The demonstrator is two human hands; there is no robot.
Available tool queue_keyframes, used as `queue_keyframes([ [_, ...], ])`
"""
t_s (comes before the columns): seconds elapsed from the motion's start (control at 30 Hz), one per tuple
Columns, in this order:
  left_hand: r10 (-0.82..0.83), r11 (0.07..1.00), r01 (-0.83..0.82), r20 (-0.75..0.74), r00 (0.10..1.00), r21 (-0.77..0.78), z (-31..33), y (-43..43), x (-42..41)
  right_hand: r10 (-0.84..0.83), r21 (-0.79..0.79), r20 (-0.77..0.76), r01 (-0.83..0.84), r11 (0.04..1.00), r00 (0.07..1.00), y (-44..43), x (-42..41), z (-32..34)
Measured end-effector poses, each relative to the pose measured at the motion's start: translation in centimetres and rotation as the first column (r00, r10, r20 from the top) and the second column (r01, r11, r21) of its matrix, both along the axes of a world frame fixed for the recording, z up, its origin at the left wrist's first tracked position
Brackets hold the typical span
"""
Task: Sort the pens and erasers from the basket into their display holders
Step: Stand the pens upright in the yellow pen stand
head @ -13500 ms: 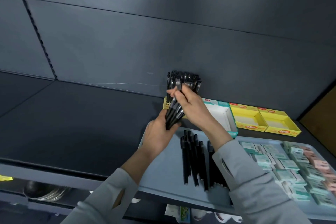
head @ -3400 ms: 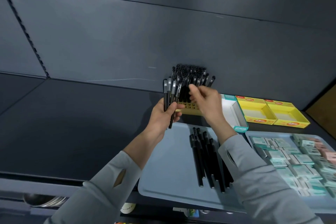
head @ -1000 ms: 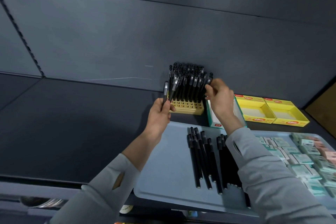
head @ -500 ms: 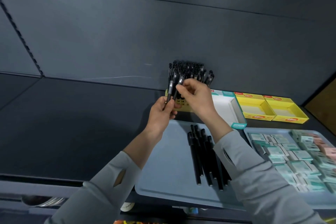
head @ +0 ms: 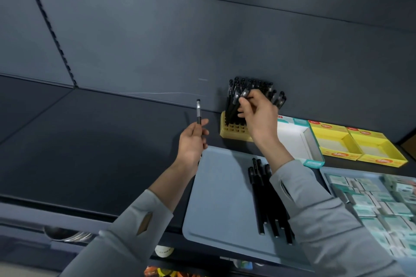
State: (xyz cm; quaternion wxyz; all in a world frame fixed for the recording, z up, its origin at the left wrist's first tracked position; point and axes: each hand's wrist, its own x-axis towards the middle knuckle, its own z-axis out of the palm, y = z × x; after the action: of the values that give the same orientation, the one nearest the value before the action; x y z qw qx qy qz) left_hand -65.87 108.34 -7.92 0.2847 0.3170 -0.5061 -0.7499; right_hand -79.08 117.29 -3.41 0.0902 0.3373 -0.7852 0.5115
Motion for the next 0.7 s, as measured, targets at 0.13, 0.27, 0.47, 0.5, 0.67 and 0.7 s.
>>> queue_keyframes([
  [0.13,-0.012,1.0,0.012,-0.035,0.999,-0.015,-0.2,-0.2,0.4,-0.023,0.148,-0.086,0.036,0.988,0.996,-0.9,0.0,-1.2],
  [0.27,-0.022,1.0,0.021,-0.053,0.998,-0.017,-0.4,-0.2,0.3,-0.04,0.143,-0.061,0.048,0.989,0.997,-1.3,-0.2,-1.2],
  [0.47,-0.103,0.99,0.098,-0.049,0.993,-0.101,-0.2,0.5,-0.1,-0.161,0.131,-0.068,0.169,0.977,0.985,-0.4,0.2,-0.7],
  [0.5,-0.118,0.987,0.111,-0.053,0.992,-0.116,-0.2,0.7,-0.3,-0.151,0.124,-0.059,0.158,0.98,0.987,-0.2,0.6,-0.4],
  [0.67,-0.214,0.96,0.202,-0.044,0.976,-0.195,0.0,1.8,-1.3,0.084,0.118,0.1,-0.096,0.988,0.991,0.1,2.0,0.6],
  [0.7,-0.23,0.952,0.218,-0.033,0.973,-0.213,0.0,1.9,-1.4,0.106,0.115,0.136,-0.122,0.986,0.985,0.2,1.8,0.5],
])
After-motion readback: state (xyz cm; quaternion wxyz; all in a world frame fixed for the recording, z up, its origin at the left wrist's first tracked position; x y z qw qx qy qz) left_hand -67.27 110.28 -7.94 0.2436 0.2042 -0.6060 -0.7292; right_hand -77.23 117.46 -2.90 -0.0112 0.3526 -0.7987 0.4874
